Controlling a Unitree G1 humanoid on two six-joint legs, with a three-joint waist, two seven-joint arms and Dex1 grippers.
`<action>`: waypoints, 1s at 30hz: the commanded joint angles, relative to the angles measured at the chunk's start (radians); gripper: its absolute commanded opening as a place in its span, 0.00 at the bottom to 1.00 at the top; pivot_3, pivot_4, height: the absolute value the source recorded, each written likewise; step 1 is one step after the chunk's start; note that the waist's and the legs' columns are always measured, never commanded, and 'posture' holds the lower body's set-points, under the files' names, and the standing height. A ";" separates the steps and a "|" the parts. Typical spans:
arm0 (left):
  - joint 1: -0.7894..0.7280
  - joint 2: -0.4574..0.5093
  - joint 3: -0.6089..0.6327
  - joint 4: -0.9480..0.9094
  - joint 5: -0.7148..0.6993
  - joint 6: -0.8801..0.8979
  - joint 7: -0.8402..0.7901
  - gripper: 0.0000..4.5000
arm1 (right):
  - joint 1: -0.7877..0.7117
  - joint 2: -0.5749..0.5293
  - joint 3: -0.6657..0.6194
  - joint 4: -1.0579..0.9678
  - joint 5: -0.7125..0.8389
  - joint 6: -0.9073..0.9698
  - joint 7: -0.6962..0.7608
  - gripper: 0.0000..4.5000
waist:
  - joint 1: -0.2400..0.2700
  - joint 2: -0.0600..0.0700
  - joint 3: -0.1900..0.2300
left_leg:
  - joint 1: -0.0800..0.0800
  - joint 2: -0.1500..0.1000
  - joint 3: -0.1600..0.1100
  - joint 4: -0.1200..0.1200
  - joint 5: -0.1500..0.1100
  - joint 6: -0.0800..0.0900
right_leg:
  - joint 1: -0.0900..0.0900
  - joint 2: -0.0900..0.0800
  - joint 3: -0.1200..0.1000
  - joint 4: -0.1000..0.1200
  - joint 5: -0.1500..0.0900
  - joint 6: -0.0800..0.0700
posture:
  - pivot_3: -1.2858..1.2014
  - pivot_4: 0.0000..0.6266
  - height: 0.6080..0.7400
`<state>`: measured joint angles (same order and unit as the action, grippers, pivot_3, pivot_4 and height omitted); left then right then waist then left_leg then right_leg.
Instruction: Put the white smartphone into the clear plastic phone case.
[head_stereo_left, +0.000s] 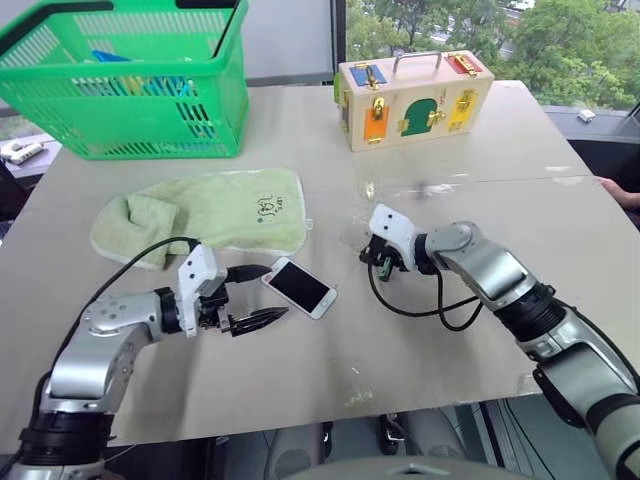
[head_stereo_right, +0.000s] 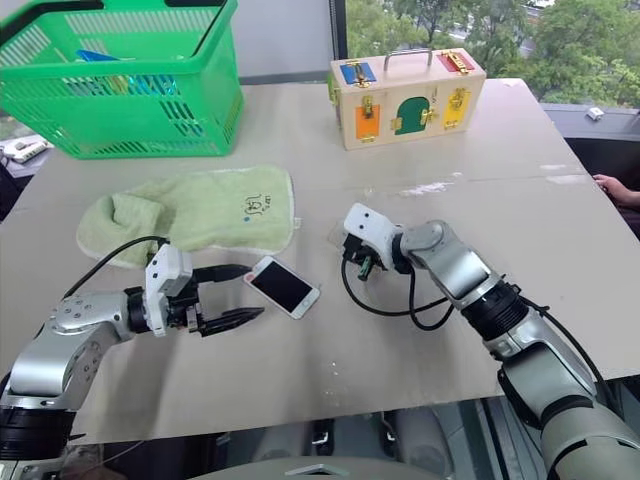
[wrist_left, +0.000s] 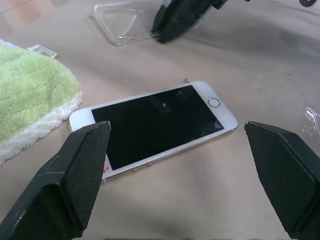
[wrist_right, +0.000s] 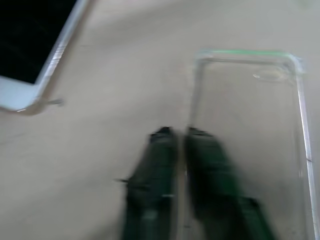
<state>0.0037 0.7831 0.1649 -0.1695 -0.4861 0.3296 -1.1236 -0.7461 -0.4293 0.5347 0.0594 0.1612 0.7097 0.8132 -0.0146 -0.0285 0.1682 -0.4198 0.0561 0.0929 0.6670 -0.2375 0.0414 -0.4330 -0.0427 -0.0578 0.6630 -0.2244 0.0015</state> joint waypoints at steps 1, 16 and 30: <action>-0.045 -0.009 0.032 -0.007 -0.024 0.076 0.082 1.00 | 0.027 -0.008 -0.067 -0.068 -0.002 -0.010 -0.012 0.55 | 0.001 0.000 0.000 | 0.000 0.000 0.000 0.000 0.000 0.000 | 0.000 0.000 0.000 0.000 0.000 0.000 | 0.52 0.24 1.00; -0.364 0.042 -0.088 0.319 0.085 0.177 0.079 0.23 | 0.322 -0.094 -0.310 -0.611 0.220 0.074 -0.012 0.86 | 0.004 0.000 0.000 | -0.003 -0.001 -0.003 0.000 0.000 0.000 | 0.000 0.000 -0.007 -0.001 -0.001 0.002 | 0.52 0.24 1.00; -0.242 0.094 -0.227 0.141 0.102 0.143 -0.152 0.01 | 0.460 -0.136 -0.347 -0.722 0.229 0.048 -0.075 0.86 | 0.002 0.000 0.000 | -0.003 -0.001 -0.001 0.000 0.000 0.000 | 0.000 -0.002 -0.002 -0.002 -0.001 0.002 | 0.52 0.24 1.00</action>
<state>-0.2698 0.8670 -0.0418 0.0440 -0.3437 0.4476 -1.2232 -0.2887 -0.5592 0.2120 -0.6161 0.3773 0.7739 0.7462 -0.0130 -0.0283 0.1684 -0.4229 0.0550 0.0917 0.6671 -0.2376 0.0412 -0.4333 -0.0452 -0.0603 0.6608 -0.2255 0.0031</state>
